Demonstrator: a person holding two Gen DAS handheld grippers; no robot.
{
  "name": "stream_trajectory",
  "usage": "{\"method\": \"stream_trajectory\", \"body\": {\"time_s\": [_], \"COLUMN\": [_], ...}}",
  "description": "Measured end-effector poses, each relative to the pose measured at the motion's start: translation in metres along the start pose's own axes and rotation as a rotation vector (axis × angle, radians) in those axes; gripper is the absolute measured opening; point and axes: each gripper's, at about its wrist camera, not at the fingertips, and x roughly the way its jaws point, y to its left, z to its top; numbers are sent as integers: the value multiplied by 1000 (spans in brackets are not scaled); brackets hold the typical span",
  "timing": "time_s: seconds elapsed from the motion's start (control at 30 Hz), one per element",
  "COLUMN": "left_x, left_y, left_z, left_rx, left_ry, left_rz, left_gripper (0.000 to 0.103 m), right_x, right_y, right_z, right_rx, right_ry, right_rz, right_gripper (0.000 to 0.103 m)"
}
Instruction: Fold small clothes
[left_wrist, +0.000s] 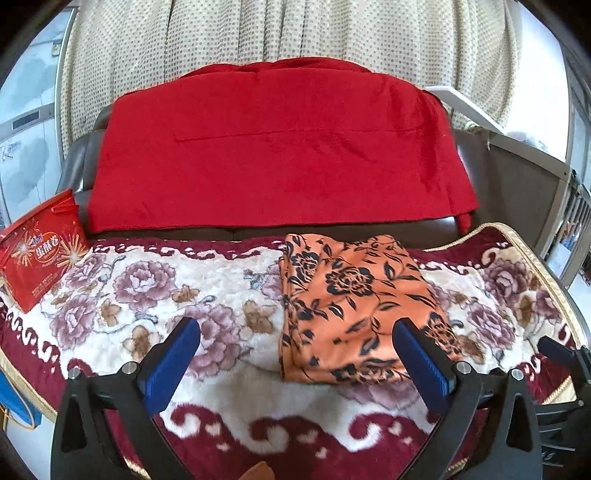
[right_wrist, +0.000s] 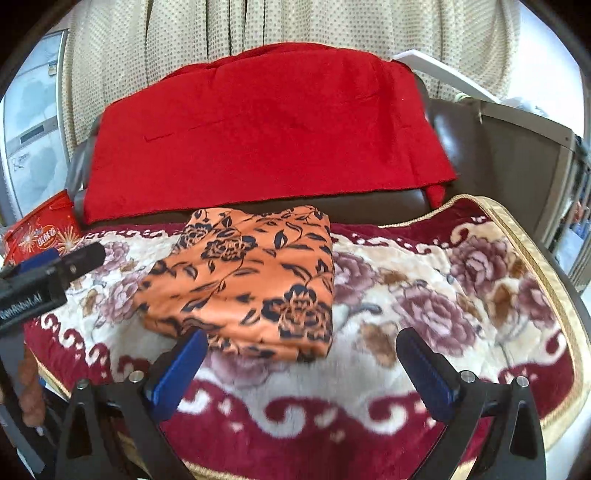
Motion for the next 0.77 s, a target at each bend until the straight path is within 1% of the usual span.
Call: {"method": "stream_trajectory", "body": {"time_s": [0.13,0.27,0.5,0.77], "left_x": [-14,-18,-17,-12], "left_y": [-8,-13,-14,-17], "left_z": [-5,-7,-6,1], "left_rx": [13,18,27,71], "left_ry": [1,9,6,-23], "left_rz": [-9,-12,-19,-13], "left_gripper": [103,103,103,103], "right_x": [-8,-10,-7,1], "right_y": [5,7,11,16], "right_z": [-5,-7,-4,2], "right_rx": [-20,-17,-27,-31], "right_ry": [1,1,-1,3], "right_rz": [-8,-8,2,12], "right_gripper": [103,103,103,103]}}
